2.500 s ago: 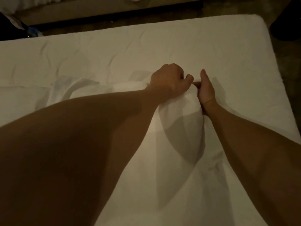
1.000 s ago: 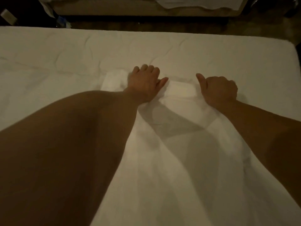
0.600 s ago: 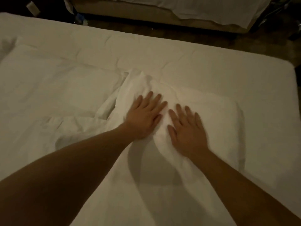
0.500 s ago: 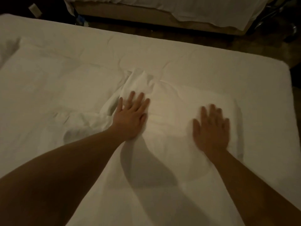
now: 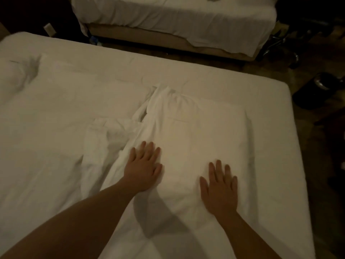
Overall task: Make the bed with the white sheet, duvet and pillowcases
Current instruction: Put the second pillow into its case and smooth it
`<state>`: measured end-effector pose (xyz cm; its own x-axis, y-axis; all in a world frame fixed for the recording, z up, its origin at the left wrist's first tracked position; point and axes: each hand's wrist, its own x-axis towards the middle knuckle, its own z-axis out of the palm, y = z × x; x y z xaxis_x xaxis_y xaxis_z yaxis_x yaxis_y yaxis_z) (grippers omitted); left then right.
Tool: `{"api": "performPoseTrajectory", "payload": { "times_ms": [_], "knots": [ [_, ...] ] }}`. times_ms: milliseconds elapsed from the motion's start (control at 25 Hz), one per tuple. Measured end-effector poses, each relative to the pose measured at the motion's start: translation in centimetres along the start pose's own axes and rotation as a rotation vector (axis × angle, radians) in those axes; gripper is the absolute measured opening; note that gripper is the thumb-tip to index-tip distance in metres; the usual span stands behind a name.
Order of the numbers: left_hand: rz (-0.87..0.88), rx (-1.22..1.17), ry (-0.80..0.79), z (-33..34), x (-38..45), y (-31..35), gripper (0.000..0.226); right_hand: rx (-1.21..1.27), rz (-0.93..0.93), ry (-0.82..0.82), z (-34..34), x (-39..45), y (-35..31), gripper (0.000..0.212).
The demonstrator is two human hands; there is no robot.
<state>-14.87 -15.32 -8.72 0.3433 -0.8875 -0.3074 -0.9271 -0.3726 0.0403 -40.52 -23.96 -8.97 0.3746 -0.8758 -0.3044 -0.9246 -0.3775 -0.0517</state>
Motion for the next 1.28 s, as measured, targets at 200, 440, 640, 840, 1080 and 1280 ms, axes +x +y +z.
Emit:
{"api": "performPoseTrajectory", "payload": {
  "times_ms": [200, 440, 640, 840, 1080, 1280],
  "knots": [
    [-0.104, -0.166, 0.078, -7.1, -5.2, 0.5, 0.07, 0.116, -0.163, 0.063, -8.5, -5.3, -5.4, 0.081],
    [-0.375, -0.279, 0.275, -20.6, -13.7, -2.7, 0.07, 0.091, -0.574, 0.098, -21.6, -10.7, -14.5, 0.07],
    [-0.657, -0.322, 0.405, -27.6, -23.6, -10.3, 0.073, -0.018, -0.836, 0.103, -28.7, -14.3, -22.4, 0.08],
    [-0.872, -0.309, 0.549, -33.6, -31.1, -17.4, 0.072, -0.05, -1.035, 0.204, -35.1, -17.5, -32.2, 0.101],
    [-0.952, -0.377, 0.633, -37.9, -30.4, -22.8, 0.072, -0.141, -1.142, 0.242, -36.6, -18.1, -42.7, 0.126],
    [-1.008, -0.452, 0.553, -32.8, -25.1, -30.8, 0.069, -0.184, -1.174, 0.16, -33.1, -12.5, -50.3, 0.11]
  ]
}}
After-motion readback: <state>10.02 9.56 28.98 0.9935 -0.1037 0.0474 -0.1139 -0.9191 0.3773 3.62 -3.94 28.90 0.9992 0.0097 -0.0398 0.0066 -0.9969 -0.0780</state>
